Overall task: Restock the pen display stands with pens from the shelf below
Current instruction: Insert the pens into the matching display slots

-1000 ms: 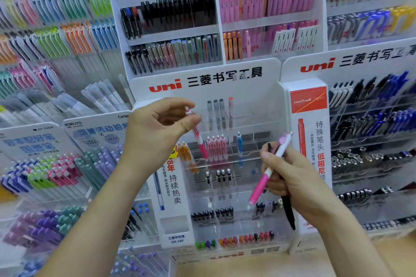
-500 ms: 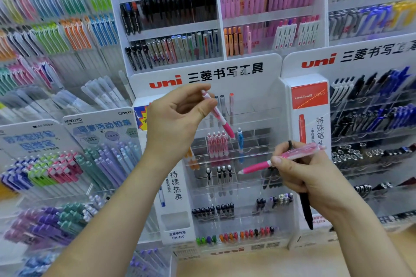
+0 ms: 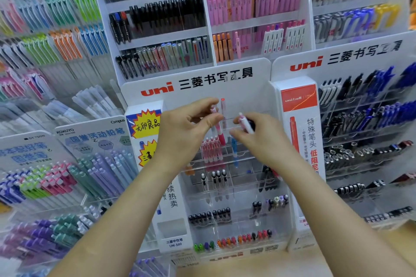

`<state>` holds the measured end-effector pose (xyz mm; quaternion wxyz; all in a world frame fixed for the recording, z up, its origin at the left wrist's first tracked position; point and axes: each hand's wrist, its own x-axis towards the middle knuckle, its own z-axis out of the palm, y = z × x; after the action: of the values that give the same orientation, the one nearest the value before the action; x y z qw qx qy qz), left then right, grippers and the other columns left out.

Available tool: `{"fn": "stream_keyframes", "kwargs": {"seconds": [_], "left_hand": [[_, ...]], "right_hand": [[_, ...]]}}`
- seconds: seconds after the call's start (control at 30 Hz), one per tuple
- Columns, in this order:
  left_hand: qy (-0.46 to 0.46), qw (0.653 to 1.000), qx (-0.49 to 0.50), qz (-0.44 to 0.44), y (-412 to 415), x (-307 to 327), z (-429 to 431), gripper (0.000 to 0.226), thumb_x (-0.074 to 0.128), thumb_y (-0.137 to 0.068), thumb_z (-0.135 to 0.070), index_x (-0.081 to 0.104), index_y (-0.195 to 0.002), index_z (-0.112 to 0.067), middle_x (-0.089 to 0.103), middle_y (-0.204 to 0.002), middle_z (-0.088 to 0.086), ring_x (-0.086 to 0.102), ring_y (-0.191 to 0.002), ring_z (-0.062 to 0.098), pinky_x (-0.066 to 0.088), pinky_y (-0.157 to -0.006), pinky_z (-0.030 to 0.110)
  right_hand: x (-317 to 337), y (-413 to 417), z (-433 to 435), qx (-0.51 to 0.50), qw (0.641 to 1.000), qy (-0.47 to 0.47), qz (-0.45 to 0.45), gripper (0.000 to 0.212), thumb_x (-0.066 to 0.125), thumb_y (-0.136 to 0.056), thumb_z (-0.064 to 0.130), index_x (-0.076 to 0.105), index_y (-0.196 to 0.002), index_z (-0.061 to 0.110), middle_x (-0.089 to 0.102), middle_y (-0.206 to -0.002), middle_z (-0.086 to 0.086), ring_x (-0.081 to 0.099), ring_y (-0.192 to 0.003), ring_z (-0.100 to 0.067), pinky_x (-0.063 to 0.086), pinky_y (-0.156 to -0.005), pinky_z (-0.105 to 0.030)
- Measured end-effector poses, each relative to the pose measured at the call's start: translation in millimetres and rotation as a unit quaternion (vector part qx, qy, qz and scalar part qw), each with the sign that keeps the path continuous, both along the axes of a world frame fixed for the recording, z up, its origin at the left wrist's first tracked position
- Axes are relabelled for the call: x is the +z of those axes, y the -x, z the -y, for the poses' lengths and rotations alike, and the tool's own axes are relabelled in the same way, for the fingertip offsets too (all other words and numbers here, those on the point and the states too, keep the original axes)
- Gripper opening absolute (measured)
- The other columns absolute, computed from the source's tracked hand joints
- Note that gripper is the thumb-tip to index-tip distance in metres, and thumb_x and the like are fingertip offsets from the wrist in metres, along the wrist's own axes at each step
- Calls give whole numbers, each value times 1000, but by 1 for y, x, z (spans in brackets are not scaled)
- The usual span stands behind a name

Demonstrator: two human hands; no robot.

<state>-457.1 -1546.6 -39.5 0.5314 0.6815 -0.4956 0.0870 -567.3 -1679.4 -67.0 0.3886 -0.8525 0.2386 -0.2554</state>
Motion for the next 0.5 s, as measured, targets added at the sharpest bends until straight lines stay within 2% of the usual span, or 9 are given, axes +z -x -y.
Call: {"fn": "stream_keyframes", "kwargs": {"seconds": [0.03,0.13,0.27,0.37,0.5], "left_hand": [[-3,1000,-1,4,0,-1,1,35,75,-80,-11,66,-110,-26,67,-89,-22,67,-84,-5,50,-81,11],[-14,1000,0,19,-2,-1,2,36,75,-80,-10,67,-111,-27,66,-87,-26,67,-82,-3,52,-80,13],[-35,999,-4,1,-3,-2,4,37,76,-80,-12,66,-110,-30,66,-86,-26,67,-82,-3,54,-82,18],[-77,997,-1,-18,-6,-7,7,29,77,-79,-17,73,-107,-23,68,-84,-22,68,-81,0,56,-83,25],[-160,986,21,37,-10,-19,12,12,72,-83,-33,74,-93,-25,71,-78,-11,66,-75,9,53,-76,34]], "right_hand": [[-3,-7,-1,3,999,31,-25,16,67,-91,30,68,-97,16,68,-82,-3,63,-72,-20,51,-66,-33],[-10,-17,-1,-5,996,72,-59,17,63,-93,28,68,-84,15,66,-73,-6,60,-66,-26,46,-59,-34],[-8,-16,9,-37,994,85,-61,21,63,-94,27,64,-76,15,64,-70,-4,58,-64,-22,41,-55,-32],[-6,-12,13,-49,992,99,-68,27,61,-94,27,57,-69,21,58,-63,1,52,-58,-17,33,-50,-29],[-6,-11,14,-54,987,128,-76,25,59,-96,29,56,-72,21,54,-62,3,48,-56,-13,30,-48,-28]]}}
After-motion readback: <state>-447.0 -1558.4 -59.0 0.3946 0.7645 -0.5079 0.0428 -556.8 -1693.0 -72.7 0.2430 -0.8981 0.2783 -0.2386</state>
